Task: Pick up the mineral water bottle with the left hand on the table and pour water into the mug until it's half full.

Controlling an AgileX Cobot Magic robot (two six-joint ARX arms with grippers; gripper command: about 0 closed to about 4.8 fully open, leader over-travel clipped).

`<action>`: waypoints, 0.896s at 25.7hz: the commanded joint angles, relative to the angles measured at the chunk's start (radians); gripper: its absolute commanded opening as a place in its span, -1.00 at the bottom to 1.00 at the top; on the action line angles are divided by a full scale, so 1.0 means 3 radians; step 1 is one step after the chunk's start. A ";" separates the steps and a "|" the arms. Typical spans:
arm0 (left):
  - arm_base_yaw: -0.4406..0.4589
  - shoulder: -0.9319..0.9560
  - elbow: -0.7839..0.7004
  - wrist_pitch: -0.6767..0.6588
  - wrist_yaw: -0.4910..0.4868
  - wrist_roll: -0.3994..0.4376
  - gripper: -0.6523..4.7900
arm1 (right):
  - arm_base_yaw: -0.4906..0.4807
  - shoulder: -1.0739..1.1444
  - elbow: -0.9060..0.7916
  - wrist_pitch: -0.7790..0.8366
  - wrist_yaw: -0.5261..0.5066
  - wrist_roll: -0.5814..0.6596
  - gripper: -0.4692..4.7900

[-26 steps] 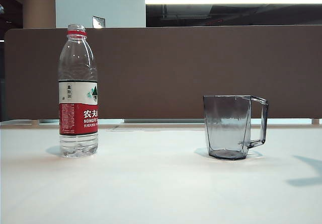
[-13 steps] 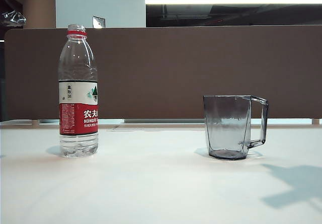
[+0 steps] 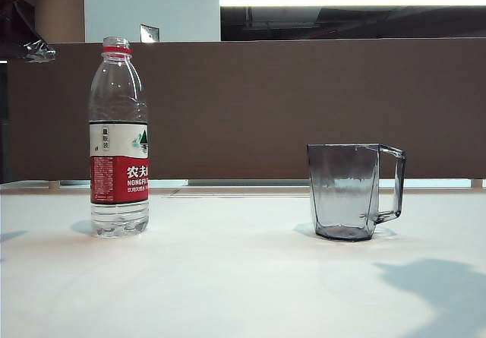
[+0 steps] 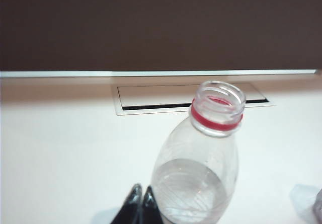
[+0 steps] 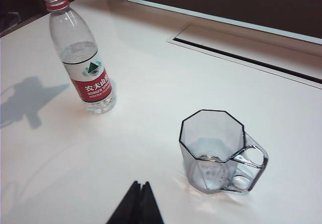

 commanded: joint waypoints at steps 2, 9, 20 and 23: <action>-0.0083 -0.0008 0.0017 0.0025 0.0009 -0.0065 -0.32 | 0.0001 0.0009 0.0015 0.0062 0.0025 -0.0028 -0.86; -0.0144 0.0014 -0.0037 0.0058 0.0009 0.0067 0.88 | 0.0003 0.0010 0.0014 0.0070 0.0022 -0.0034 -0.86; -0.0145 0.0472 -0.0037 0.0515 0.0010 0.0397 0.88 | 0.0003 0.0009 0.0014 0.0070 0.0013 -0.0034 -0.85; -0.0150 0.0554 -0.0036 0.0580 0.0010 0.0395 0.87 | 0.0001 0.0009 0.0014 0.0069 0.0013 -0.0033 -0.85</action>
